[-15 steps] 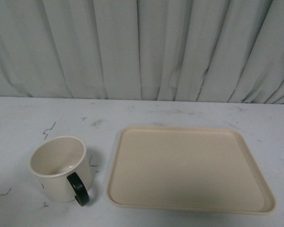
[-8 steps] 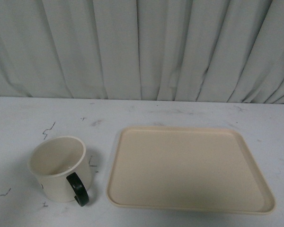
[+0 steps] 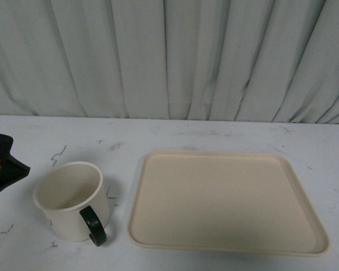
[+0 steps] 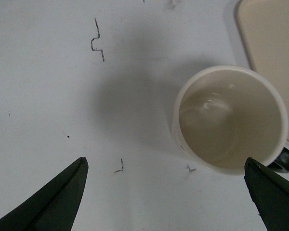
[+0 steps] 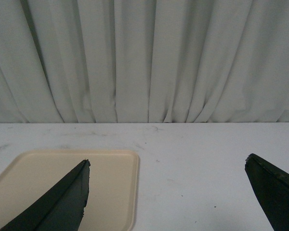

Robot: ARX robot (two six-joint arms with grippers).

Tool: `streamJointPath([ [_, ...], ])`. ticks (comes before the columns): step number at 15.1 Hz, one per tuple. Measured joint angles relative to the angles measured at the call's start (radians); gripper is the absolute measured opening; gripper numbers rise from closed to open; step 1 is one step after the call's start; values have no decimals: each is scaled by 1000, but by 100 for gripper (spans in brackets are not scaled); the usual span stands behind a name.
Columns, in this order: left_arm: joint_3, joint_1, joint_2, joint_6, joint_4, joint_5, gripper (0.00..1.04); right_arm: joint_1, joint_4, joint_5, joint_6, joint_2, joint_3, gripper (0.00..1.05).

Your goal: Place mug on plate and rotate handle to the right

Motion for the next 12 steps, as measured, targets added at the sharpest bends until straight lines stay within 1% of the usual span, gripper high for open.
streamJointPath([
  [3,65,-8,130,-86,-4,1,98,0,0,0,0,0,0,98],
  [9,112,-24,278,-150,53,-29,98,0,0,0,0,0,0,98],
  [12,120,-43,338,-177,68,-64,98,0,0,0,0,0,0,98],
])
